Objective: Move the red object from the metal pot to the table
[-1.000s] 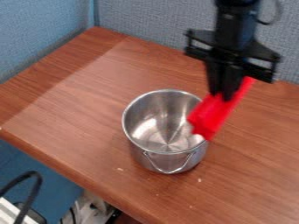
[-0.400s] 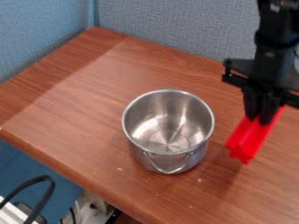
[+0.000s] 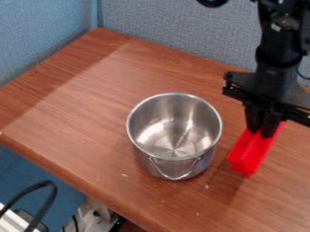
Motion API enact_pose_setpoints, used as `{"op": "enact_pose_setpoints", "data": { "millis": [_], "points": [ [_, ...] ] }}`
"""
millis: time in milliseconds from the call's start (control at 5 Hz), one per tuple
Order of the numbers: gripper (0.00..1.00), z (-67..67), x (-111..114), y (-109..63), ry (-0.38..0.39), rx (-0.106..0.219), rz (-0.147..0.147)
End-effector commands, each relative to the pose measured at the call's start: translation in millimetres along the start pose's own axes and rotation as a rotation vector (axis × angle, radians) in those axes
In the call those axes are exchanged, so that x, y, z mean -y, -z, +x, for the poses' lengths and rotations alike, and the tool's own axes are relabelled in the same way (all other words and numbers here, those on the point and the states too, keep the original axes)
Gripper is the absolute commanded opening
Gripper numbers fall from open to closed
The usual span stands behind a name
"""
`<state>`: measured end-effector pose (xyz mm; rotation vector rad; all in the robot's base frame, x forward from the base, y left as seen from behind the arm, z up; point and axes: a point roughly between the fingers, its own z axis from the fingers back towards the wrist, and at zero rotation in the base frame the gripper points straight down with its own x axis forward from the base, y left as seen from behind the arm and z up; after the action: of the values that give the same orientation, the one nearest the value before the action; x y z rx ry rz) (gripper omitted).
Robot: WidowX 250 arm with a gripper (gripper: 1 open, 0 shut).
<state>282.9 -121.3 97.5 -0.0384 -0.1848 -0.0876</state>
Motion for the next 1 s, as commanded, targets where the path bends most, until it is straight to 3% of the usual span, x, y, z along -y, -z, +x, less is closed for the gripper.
{"op": "enact_pose_setpoints", "data": {
  "millis": [0,200,600,800],
  "points": [
    [0.00,4.8,-6.0,-17.2,-0.047,0.061,-0.035],
    [0.00,5.1,-10.3,-16.5,-0.077,0.076,-0.049],
    [0.00,2.6,-5.7,-19.7,-0.112,0.080,-0.110],
    [0.00,6.0,-5.3,-13.9,-0.133,0.075,-0.114]
  ]
}}
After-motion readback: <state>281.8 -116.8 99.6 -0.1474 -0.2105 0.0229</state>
